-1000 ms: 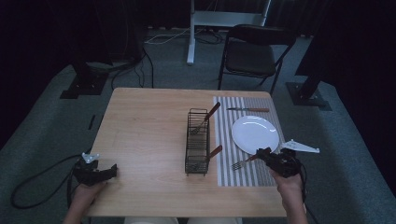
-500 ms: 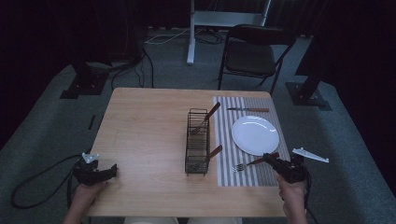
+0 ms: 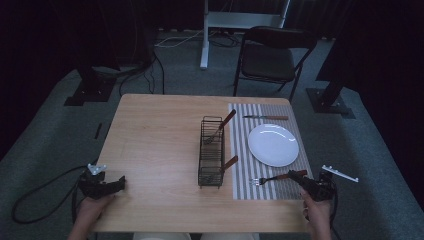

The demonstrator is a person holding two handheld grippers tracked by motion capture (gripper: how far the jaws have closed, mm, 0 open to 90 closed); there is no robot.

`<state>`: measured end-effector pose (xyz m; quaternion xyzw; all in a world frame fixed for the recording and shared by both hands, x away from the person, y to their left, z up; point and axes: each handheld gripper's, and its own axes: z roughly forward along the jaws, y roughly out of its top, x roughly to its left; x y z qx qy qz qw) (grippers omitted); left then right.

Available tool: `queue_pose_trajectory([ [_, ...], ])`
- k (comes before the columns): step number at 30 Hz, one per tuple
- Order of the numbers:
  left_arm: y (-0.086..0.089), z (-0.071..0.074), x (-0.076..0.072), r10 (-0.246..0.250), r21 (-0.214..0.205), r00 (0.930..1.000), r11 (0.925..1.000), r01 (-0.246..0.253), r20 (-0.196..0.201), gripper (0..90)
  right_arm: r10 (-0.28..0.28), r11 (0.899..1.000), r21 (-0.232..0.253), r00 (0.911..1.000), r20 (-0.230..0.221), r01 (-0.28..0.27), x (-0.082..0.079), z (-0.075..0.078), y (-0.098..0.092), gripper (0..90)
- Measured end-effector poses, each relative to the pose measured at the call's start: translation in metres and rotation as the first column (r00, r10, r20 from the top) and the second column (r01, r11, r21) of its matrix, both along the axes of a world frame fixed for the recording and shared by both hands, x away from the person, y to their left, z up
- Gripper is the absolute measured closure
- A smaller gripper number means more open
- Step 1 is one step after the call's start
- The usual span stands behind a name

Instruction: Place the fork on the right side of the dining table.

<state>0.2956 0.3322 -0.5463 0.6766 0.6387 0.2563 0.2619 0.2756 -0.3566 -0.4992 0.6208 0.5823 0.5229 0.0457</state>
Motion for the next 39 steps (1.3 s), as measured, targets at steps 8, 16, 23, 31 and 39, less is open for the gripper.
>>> queue_pose_trajectory([
  [8,0.0,0.0,0.0,0.0,0.0,1.0,1.0,0.0,0.0,0.2,-0.028,0.997,0.076,0.9986,-0.044,0.032,0.0,-0.025,-0.018,67.9],
  [16,0.0,0.0,0.0,0.005,-0.001,1.0,1.0,-0.005,0.001,0.2,-0.046,0.997,0.062,0.9923,-0.115,0.054,0.002,-0.042,-0.031,55.4],
  [23,0.0,0.0,0.0,0.005,0.0,1.0,1.0,-0.005,0.001,0.2,-0.052,0.999,-0.005,0.9838,-0.172,0.052,0.005,-0.049,-0.032,45.3],
  [31,0.0,0.0,0.0,0.004,0.0,1.0,1.0,-0.004,0.001,0.2,-0.05,0.996,-0.076,0.9801,-0.192,0.036,0.007,-0.043,-0.026,41.2],
  [39,0.0,0.0,0.0,0.004,0.0,1.0,1.0,-0.004,0.001,0.2,-0.048,0.992,-0.127,0.976,-0.212,0.021,0.01,-0.038,-0.021,39.0],
])
